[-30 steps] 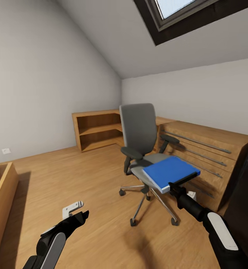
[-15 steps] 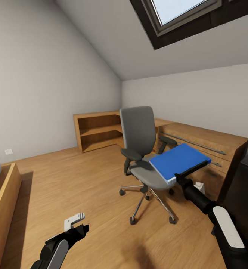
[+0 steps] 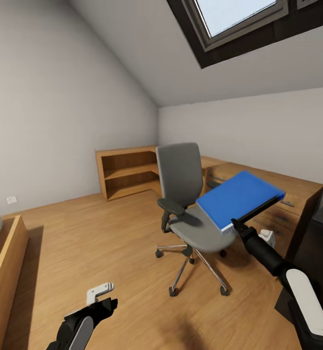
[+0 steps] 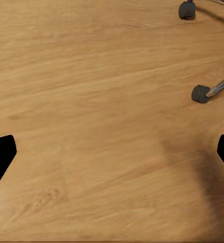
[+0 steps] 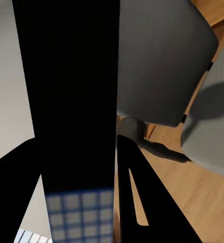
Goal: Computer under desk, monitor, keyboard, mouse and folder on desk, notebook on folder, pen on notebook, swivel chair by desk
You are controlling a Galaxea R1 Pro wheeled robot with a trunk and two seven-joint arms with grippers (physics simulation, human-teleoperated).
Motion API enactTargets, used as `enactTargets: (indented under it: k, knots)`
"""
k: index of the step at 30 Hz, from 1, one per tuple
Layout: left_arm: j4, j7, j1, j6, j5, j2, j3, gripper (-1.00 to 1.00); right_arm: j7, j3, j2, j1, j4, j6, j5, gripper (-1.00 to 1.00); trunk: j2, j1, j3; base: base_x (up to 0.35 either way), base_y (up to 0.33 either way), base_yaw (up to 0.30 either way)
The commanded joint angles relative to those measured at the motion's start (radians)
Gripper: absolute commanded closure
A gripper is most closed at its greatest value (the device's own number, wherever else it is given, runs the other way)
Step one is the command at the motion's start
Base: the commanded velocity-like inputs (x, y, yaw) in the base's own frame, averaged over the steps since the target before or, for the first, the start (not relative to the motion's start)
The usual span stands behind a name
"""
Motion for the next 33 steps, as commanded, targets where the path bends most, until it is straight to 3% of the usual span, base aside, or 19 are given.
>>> enactTargets:
  k: [1,7,10,12,13,15,18,20,27,29,33]
  knots:
    - [0.013,0.010,-0.001,-0.007,0.002,0.000,-0.011,-1.00,0.000,-0.002,0.000,0.006,-0.016,0.006,0.001,1.00,0.007,-0.004,0.002,0.000,0.000,0.000]
    - [0.131,0.008,-0.001,-0.077,-0.010,0.001,-0.069,-1.00,-0.004,-0.007,-0.001,0.039,-0.065,0.010,0.001,1.00,0.049,-0.027,0.021,0.000,0.000,0.000]
    - [0.237,0.008,-0.001,-0.111,-0.015,0.004,-0.128,-1.00,0.000,-0.008,-0.001,0.045,-0.072,0.012,0.000,1.00,0.070,-0.039,0.030,0.000,0.000,0.000]
    - [0.322,0.006,-0.001,-0.165,-0.017,0.005,-0.154,-1.00,0.009,-0.008,-0.001,0.052,-0.073,0.014,-0.001,1.00,0.084,-0.046,0.037,0.000,0.000,0.000]
    - [0.423,0.003,-0.001,-0.251,-0.018,0.004,-0.176,-1.00,0.031,-0.009,0.000,0.061,-0.074,0.014,-0.001,1.00,0.091,-0.050,0.040,0.000,0.000,0.000]
    - [0.509,0.002,-0.001,-0.334,-0.019,0.003,-0.192,-1.00,0.066,-0.008,0.000,0.067,-0.073,0.015,0.000,1.00,0.105,-0.058,0.046,0.000,0.000,0.000]
    - [0.568,0.001,-0.001,-0.393,-0.022,0.002,-0.205,-1.00,0.102,-0.008,0.000,0.075,-0.073,0.015,0.000,1.00,0.126,-0.069,0.055,0.000,0.000,0.000]
    - [0.599,0.000,-0.001,-0.426,-0.044,0.002,-0.210,-1.00,0.118,-0.009,0.000,0.083,-0.074,0.015,0.000,1.00,0.140,-0.077,0.062,0.000,0.000,0.000]
    - [0.616,-0.001,-0.001,-0.444,-0.060,0.001,-0.212,-1.00,0.138,-0.008,0.004,0.086,-0.075,0.009,-0.001,1.00,0.189,-0.104,0.084,0.000,0.000,0.000]
    - [0.654,-0.001,-0.001,-0.452,-0.063,0.000,-0.214,-1.00,0.139,-0.007,0.001,0.087,-0.075,0.020,0.002,1.00,0.203,-0.111,0.090,0.000,0.000,0.000]
    - [0.730,-0.001,-0.001,-0.511,-0.063,0.000,-0.215,-1.00,0.139,-0.008,0.002,0.087,-0.074,0.019,0.049,1.00,0.231,-0.127,0.102,0.000,0.000,-0.154]
